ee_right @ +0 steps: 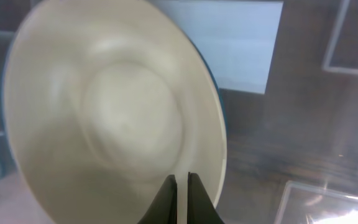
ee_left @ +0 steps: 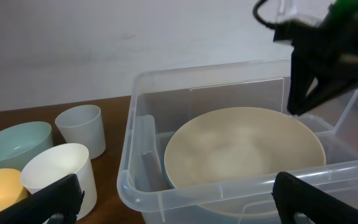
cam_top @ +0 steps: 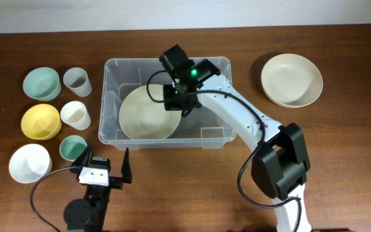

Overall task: Pack container
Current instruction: 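Adjust the cream bowl's seating in the blue bowl, then release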

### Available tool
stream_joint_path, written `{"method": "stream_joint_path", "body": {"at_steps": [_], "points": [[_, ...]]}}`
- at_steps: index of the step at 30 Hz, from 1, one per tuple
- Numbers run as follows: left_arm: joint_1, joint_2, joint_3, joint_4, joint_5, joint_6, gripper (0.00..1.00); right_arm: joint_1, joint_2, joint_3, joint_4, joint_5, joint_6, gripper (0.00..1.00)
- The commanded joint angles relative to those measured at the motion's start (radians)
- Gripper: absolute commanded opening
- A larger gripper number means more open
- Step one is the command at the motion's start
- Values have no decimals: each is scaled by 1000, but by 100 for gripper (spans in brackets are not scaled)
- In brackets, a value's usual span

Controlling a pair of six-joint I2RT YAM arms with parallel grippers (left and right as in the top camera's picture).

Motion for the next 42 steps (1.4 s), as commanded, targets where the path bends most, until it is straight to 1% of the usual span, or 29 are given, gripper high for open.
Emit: {"method": "stream_joint_path", "body": {"at_steps": [1,10,17,27,29,37,42], "points": [[6,-4,-5,-3,0,-6,100,2,-3,-30,12,37,13,4],[6,-4,-5,-3,0,-6,100,2,-2,-78,62,47,13,4],[6,-4,-5,-3,0,-6,100,-6,-2,-81,66,76,12,4],[6,-4,-5,-3,0,-6,100,-37,-3,-79,80,38,11,4],[6,-4,-5,-3,0,-6,100,-37,-3,-71,91,7,8,4],[6,-4,-5,-3,0,-6,100,-39,-3,-34,87,-3,9,4],[6,-4,-5,-3,0,-6,100,-56,-5,27,39,-3,9,4]]}}
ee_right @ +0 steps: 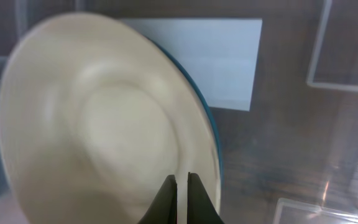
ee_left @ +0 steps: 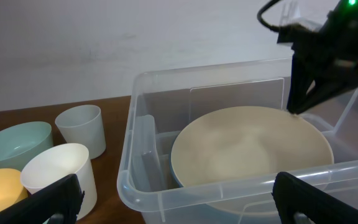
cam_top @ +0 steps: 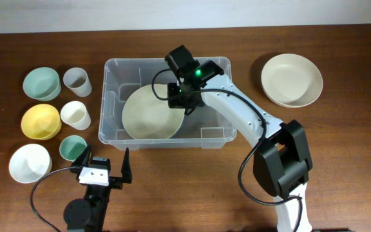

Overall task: Pack container
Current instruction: 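Adjust the cream bowl's seating in the blue bowl, then release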

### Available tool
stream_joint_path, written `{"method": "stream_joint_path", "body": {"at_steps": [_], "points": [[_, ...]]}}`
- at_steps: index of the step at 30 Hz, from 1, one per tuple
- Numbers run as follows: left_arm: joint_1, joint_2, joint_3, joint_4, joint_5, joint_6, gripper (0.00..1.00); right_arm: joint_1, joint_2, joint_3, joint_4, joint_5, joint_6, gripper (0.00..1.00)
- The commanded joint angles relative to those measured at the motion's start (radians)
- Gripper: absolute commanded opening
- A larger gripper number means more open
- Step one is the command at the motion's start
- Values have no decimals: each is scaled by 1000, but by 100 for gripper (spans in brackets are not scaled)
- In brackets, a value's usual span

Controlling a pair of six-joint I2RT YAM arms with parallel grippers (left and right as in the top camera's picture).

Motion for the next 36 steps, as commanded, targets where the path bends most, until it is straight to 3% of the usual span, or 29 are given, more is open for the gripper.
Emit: {"method": "stream_joint_path", "body": {"at_steps": [1,36], "points": [[6,-4,-5,-3,0,-6,100,-23,-5,55,-30,-5,5,4],[6,-4,-5,-3,0,-6,100,-33,14,-39,-33,36,9,4]]}}
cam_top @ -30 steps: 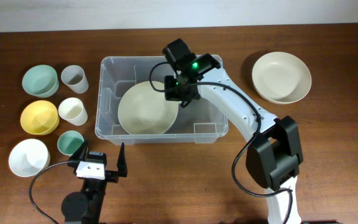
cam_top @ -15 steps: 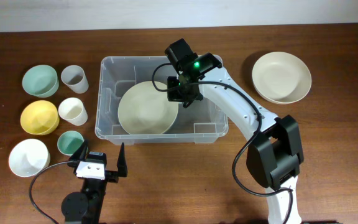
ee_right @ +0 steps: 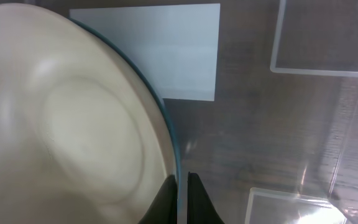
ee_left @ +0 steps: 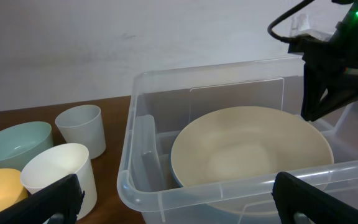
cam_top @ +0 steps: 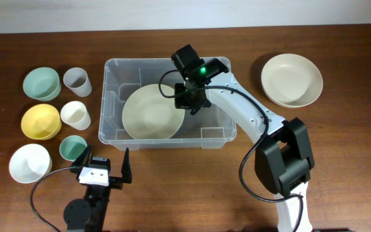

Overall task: Pack container
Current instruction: 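Adjust the cream bowl's seating in the blue bowl, then release, then move the right gripper to the back cream bowl and grasp its rim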

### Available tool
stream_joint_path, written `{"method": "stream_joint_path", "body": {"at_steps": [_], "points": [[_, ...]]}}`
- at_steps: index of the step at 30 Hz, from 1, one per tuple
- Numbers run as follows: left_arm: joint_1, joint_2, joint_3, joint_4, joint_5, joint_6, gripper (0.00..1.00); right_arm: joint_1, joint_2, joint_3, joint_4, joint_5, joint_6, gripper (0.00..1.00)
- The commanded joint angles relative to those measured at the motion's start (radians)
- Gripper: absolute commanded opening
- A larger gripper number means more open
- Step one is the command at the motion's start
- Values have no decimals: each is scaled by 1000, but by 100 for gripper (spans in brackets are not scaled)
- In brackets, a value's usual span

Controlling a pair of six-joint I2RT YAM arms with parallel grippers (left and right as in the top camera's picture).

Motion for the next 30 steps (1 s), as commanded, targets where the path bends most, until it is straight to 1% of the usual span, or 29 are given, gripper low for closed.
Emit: {"method": "stream_joint_path", "body": {"at_steps": [1,21,24,27,30], "points": [[6,-4,-5,-3,0,-6,100,-4,9,-13,5,20,8,4],[6,-4,-5,-3,0,-6,100,-4,14,-17,32,17,8,4],[6,-4,-5,-3,0,-6,100,-4,8,20,8,45,4,4],[6,-4,-5,-3,0,-6,100,-4,-17,118,-84,130,3,4],[6,-4,-5,-3,0,-6,100,-6,-44,270,-202,219,-35,7]]}}
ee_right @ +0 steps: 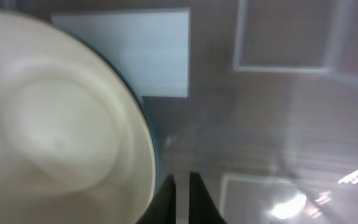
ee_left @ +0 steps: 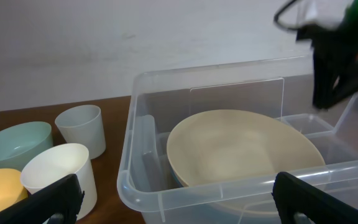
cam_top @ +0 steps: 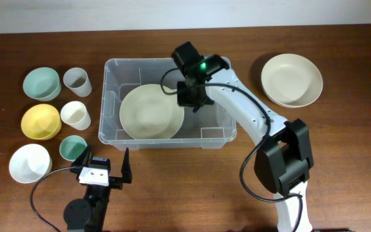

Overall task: Pack container
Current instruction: 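Move the right gripper to the back cream bowl and grasp its rim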

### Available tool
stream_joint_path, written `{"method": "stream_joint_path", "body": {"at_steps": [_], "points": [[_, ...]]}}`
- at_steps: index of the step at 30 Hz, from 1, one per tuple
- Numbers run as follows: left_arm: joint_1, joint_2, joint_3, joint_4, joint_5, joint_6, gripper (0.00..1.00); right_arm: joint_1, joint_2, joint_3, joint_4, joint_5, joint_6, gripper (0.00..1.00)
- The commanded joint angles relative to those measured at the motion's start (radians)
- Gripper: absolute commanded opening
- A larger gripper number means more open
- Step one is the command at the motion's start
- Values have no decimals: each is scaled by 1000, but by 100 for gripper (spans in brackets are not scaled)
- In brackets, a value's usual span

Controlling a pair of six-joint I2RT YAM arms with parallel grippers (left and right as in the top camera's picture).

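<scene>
A clear plastic container (cam_top: 167, 64) stands mid-table. A large cream plate (cam_top: 151, 113) with a teal underside lies in its left half, also seen in the left wrist view as the cream plate (ee_left: 241, 155). My right gripper (cam_top: 192, 100) hovers inside the container just off the plate's right rim. Its fingers (ee_right: 168, 198) stand slightly open with only the container floor between them, beside the plate (ee_right: 61, 130). My left gripper (cam_top: 105, 169) rests wide open near the table's front edge, facing the container wall (ee_left: 229, 190).
A second cream plate (cam_top: 292, 78) sits at the right. Left of the container are a green bowl (cam_top: 42, 83), a yellow bowl (cam_top: 41, 121), a white bowl (cam_top: 29, 162), a grey cup (cam_top: 76, 80), a white cup (cam_top: 75, 115) and a teal cup (cam_top: 73, 148).
My right gripper has let go of the plate's rim and stands a little farther back, its fingers now clear of the plate. The plate lies slightly farther left. The left arm is unchanged.
My right gripper held the plate by its right rim, tilted, in the container's left half. Over the following moments the plate sat lower and flatter while still gripped. Now it lies in the container and the gripper is off it.
</scene>
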Motion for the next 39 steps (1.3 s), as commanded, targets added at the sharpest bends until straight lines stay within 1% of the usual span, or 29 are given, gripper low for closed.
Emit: {"method": "stream_joint_path", "body": {"at_steps": [1,2,3,4,5,6,9,10,11,14,15,17,19,21,22,24,26,29,31,32,36,39], "points": [[6,-4,-5,-3,0,-6,100,-11,-59,206,-98,155,-35,8],[6,-4,-5,-3,0,-6,100,-18,-69,283,-150,196,-35,10],[6,-4,-5,-3,0,-6,100,-27,-81,359,-198,235,-35,15],[6,-4,-5,-3,0,-6,100,-37,-90,421,-237,263,-35,32],[6,-4,-5,-3,0,-6,100,-60,-101,518,-301,300,-35,61],[6,-4,-5,-3,0,-6,100,-87,-108,600,-360,327,-35,72],[6,-4,-5,-3,0,-6,100,-173,-117,752,-497,360,-34,90],[6,-4,-5,-3,0,-6,100,-227,-117,811,-565,360,-27,99],[6,-4,-5,-3,0,-6,100,-291,-127,830,-563,295,-85,99],[6,-4,-5,-3,0,-6,100,-422,-140,827,-563,243,-84,99],[6,-4,-5,-3,0,-6,100,-489,-140,816,-563,243,-84,99],[6,-4,-5,-3,0,-6,100,-566,-138,772,-563,242,-84,99],[6,-4,-5,-3,0,-6,100,-640,-138,694,-563,242,-72,99],[6,-4,-5,-2,0,-6,100,-732,-134,529,-561,224,-30,99],[6,-4,-5,-3,0,-6,100,-750,-132,488,-558,211,-31,99],[6,-4,-5,-3,0,-6,100,-804,-128,333,-516,161,-31,99],[6,-4,-5,-3,0,-6,100,-843,-128,187,-433,97,-43,99],[6,-4,-5,-3,0,-6,100,-878,-128,49,-335,13,-54,99],[6,-4,-5,-3,0,-6,100,-905,-128,-74,-233,-69,-69,99],[6,-4,-5,-3,0,-6,100,-908,-128,-117,-197,-76,-69,99],[6,-4,-5,-2,0,-6,100,-888,-128,-220,-86,-83,-105,99],[6,-4,-5,-3,0,-6,100,-871,-121,-238,-43,-96,-122,99]]}}
